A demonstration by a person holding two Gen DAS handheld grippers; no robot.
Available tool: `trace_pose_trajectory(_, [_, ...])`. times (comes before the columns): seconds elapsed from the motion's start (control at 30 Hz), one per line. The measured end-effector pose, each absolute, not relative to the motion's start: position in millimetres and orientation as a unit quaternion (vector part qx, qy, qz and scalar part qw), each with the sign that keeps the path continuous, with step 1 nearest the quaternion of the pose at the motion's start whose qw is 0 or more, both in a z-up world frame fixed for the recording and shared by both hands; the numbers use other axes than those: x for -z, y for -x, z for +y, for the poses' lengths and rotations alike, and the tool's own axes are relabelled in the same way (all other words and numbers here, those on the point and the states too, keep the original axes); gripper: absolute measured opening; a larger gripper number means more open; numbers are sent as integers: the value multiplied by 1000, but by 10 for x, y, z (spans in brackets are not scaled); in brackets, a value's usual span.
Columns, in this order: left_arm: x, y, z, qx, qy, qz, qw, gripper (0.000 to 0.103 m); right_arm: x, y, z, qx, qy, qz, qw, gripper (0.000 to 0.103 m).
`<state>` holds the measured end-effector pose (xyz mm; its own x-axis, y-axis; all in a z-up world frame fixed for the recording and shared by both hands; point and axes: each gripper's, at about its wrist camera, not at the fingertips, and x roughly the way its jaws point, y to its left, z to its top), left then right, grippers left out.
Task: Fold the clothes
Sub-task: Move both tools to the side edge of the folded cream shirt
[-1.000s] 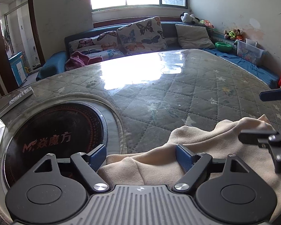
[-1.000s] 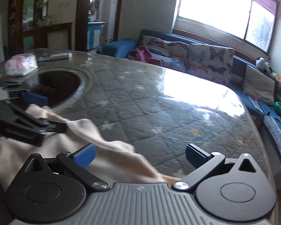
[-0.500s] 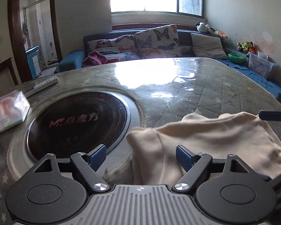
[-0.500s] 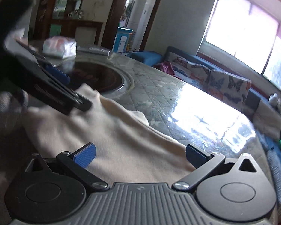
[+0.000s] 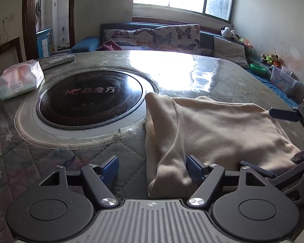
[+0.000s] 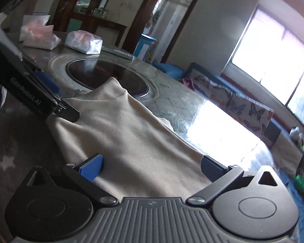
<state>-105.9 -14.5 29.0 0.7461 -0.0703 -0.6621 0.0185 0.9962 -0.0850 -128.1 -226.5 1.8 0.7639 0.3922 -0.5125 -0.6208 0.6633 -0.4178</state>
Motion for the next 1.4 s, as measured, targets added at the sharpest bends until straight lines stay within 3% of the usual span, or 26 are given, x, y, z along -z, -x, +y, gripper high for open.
trace_pose_trajectory(0.27, [-321,1112,-277,37,25,375,926,66,-61,1272,-2454,-285,287,214,889,103])
trace_pose_trajectory(0.53, [-370,1059,-308,20,24,382,924,68,-233,1218,-2690,-266,244,227,904,103])
trace_pose_trajectory(0.9, [-416,995,-294,-6,17,384,923,83,-82,1059,-2963,-184,208,246,929,103])
trace_pose_trajectory(1.4, [-437,922,-324,-21,5,389,921,91,-84,993,-3094,-161,181,256,936,103])
